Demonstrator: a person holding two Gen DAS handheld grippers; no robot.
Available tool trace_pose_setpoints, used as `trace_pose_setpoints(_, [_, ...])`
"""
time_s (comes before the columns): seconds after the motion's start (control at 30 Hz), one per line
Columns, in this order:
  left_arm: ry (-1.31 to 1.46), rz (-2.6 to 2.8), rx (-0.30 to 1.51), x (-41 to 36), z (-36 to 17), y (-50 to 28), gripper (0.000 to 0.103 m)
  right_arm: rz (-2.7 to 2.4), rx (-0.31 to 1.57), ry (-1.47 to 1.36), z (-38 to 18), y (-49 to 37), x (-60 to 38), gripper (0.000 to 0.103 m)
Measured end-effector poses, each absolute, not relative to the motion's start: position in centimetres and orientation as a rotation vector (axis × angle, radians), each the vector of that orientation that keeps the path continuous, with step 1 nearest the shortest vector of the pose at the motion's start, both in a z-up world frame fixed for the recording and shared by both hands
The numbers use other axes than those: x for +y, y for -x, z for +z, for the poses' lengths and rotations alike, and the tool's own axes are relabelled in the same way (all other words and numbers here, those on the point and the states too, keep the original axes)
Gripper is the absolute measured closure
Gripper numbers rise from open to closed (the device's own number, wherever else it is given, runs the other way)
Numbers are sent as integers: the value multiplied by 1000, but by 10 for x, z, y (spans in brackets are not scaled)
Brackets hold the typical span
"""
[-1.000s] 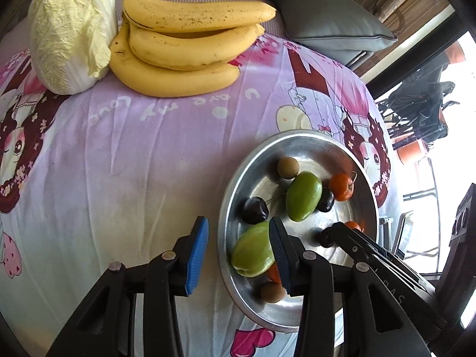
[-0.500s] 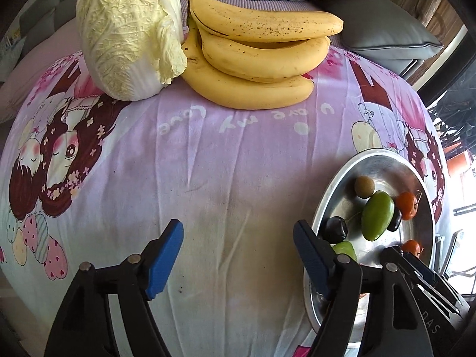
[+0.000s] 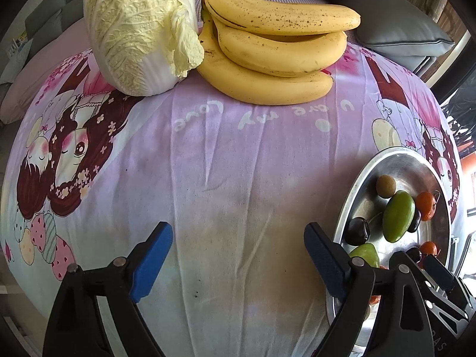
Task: Organize fruits
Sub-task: 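Lower the lime into the bowl and open the right tool, then withdraw both open tools from the bowl back over the table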
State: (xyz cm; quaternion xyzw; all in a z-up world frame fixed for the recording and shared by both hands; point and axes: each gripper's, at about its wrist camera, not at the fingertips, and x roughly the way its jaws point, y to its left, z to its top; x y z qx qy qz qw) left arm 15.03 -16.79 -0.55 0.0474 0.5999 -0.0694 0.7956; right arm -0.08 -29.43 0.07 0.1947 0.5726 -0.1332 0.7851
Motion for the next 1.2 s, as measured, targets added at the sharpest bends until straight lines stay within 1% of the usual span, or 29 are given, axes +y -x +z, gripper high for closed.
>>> trace_pose_setpoints(0.2, [-82,-151,1317,-163,-9,-151,13,-285,1248,-406,-3,-1,-292,15])
trace_pose_setpoints(0.23, [-77,-153,1325,-163,-10,-151,13,-279,1247,-407,-3,-1,-291,13])
trace_pose_setpoints(0.27, [-71,-152,1333,-163,-11,-151,13,-274,1244,-409,-3,-1,-291,7])
trace_pose_setpoints(0.33, [-69,-139,1342,-160,-12,-151,13,-268,1235,-404,-2,-2,-290,0])
trace_pose_setpoints(0.5, [-90,-90,1324,-154,-8,-151,13,-265,1236,-392,-3,-3,-288,0])
trace_pose_setpoints(0.87, [-56,-71,1374,-133,-7,-144,13,-267,1239,-374,-1,-6,-281,0])
trace_pose_setpoints(1.2, [-99,-9,1349,-105,-5,-128,13,-254,1228,-353,7,-8,-269,0])
